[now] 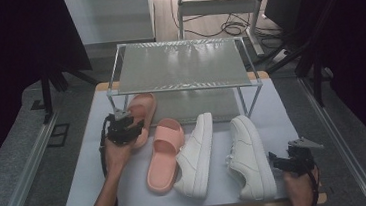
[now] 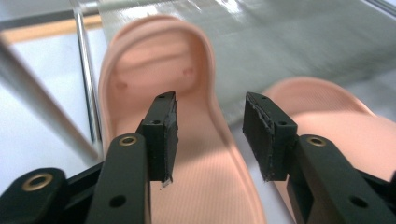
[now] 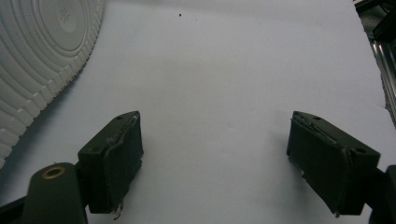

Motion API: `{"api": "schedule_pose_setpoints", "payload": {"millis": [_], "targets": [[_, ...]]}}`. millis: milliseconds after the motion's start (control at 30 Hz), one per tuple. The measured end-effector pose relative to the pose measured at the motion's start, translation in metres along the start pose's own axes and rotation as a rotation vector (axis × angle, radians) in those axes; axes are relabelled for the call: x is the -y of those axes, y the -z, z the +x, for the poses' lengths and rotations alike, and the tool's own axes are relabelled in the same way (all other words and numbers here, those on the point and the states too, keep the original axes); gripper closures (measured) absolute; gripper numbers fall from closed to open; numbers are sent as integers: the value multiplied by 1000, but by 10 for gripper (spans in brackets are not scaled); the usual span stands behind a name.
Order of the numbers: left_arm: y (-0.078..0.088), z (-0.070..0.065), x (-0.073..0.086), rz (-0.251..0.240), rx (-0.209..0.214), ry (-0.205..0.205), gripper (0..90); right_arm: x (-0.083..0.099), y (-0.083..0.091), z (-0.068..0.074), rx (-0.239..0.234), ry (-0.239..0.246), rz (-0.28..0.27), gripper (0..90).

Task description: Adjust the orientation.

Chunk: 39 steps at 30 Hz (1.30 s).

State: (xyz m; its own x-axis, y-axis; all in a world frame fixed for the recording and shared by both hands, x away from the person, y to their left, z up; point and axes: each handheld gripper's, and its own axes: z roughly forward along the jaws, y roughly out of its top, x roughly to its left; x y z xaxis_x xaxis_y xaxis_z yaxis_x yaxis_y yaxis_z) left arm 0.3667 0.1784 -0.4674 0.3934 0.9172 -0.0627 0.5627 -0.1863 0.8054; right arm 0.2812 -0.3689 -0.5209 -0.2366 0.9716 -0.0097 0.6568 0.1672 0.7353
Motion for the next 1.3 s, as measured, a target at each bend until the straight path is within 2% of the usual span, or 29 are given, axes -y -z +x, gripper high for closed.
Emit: {"api": "schedule_pose_setpoints", "payload": {"millis": [167,333,433,600,833,933,1067,1300], "targets": [[21,3,15,-9,14,-5,544,0,0,0,2,0,-2,187],[42,3,31,-23,28,-3,606,0,0,0,1,-2,-1,187],[52,4,40,-31,29,9,611,0,0,0,1,-2,0,187],[63,3,57,-18,20,26,628,0,0,0,2,-3,-2,187],[63,-1,71,-2,29,35,662,0,0,0,2,-3,-2,187],[62,-3,74,7,4,23,711,0,0,0,2,-2,-1,187],[57,-3,76,21,12,8,778,0,0,0,2,-2,-1,187],[43,2,79,45,22,29,869,0,0,0,2,-2,-2,187]]}}
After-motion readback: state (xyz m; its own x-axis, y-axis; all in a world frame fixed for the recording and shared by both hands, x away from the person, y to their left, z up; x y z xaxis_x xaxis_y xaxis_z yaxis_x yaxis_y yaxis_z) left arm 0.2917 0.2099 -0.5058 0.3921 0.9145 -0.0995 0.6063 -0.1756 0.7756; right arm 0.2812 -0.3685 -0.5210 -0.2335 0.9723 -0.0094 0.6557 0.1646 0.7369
